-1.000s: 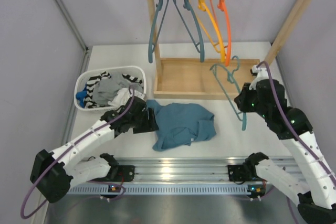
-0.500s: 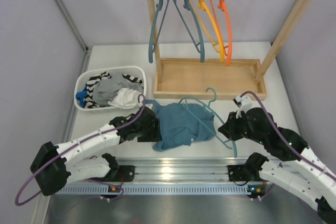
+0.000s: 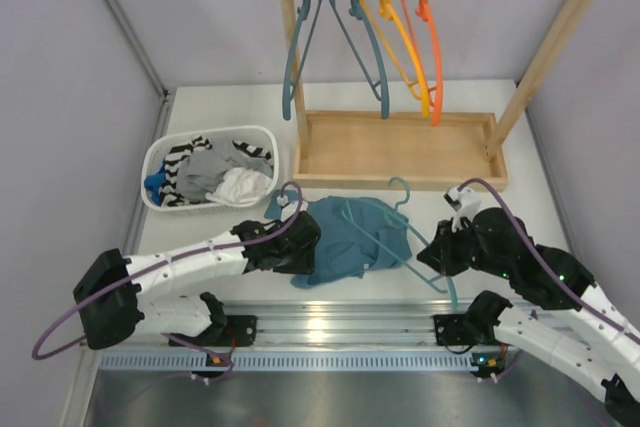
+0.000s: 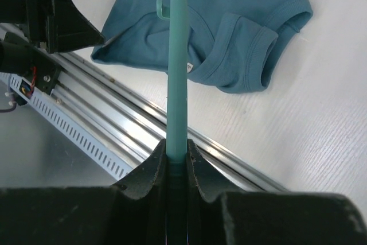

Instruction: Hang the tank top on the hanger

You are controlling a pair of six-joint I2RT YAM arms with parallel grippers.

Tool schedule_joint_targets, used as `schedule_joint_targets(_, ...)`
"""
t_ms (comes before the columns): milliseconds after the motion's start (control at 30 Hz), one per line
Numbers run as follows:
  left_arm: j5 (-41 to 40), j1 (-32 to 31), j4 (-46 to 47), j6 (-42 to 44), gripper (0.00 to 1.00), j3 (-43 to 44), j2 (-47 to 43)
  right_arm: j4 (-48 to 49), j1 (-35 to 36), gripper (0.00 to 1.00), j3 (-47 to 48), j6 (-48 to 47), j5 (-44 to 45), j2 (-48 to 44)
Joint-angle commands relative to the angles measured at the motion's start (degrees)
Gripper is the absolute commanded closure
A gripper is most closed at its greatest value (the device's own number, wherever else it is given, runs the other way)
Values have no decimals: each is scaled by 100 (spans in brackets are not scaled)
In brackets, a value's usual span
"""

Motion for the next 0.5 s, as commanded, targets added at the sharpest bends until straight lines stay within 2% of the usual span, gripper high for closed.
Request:
schedule_joint_targets(0,-215,-109,-293,-182,46,186,66,-191,91,100,436,-126,-318,-16)
schedule_joint_targets(300,-189,-372,-311,-199,48,265,268,-552,91,100,656,-258,-845,63)
schedule_joint_targets(467,-215,-407,-320,-200,53,265,348,-675,91,100,612,-320,-1056,63)
